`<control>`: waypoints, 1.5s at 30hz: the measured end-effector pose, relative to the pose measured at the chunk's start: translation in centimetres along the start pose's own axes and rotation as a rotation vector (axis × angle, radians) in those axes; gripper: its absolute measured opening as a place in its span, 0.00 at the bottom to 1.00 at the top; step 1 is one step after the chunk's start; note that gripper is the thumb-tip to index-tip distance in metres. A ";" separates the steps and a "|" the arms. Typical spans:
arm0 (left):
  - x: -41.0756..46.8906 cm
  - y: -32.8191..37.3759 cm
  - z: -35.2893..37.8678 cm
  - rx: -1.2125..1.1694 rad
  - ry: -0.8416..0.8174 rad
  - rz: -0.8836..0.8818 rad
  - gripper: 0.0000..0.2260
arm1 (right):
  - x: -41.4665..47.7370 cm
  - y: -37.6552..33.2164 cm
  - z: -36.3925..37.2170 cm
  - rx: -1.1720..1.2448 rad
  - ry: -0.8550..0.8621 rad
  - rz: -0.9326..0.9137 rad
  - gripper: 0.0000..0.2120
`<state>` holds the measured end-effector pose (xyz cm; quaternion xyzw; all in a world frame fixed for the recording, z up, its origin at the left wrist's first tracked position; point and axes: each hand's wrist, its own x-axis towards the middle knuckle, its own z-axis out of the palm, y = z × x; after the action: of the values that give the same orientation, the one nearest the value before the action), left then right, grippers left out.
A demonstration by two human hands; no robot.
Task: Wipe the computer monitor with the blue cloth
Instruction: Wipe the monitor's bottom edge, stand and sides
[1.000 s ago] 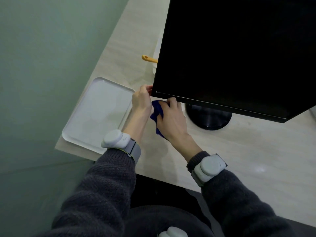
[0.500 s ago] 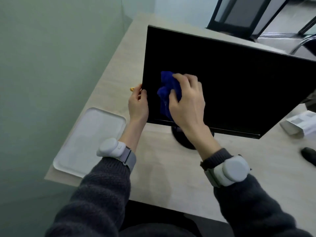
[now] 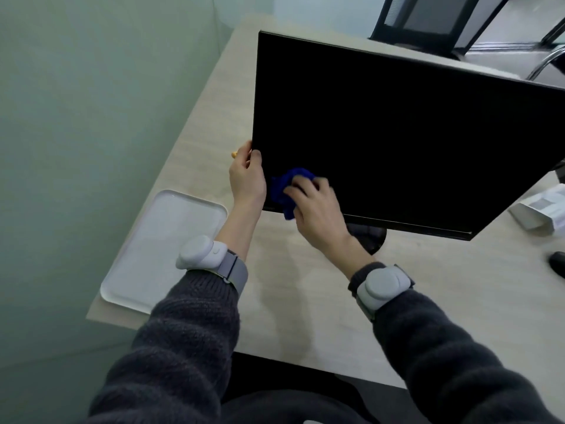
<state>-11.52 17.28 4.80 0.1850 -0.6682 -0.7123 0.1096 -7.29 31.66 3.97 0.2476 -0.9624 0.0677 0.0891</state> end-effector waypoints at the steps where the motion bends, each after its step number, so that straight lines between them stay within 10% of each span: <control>1: 0.0 -0.1 -0.1 0.004 -0.012 -0.006 0.13 | -0.7 -0.2 0.7 0.016 -0.061 0.008 0.18; 5: -0.3 0.2 -0.1 0.008 -0.029 -0.022 0.12 | -1.7 -0.7 0.7 0.156 -0.107 0.087 0.17; 11: -0.6 3.9 2.0 -0.065 0.105 0.065 0.15 | 2.0 -1.0 -6.6 0.230 0.405 0.098 0.16; 21: -0.5 12.9 5.6 0.346 0.156 0.744 0.18 | 7.9 -0.5 -11.2 0.148 0.492 0.217 0.21; 34: 0.0 13.3 7.8 0.536 0.144 0.774 0.19 | 3.9 6.0 -9.6 0.029 0.676 0.337 0.15; 45: -0.5 14.3 8.9 0.617 0.151 0.708 0.19 | 2.3 5.4 -10.1 0.791 0.811 0.415 0.11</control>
<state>-16.04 24.40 19.42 0.0212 -0.8607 -0.3839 0.3337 -10.50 37.03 13.77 0.0237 -0.7819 0.5253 0.3350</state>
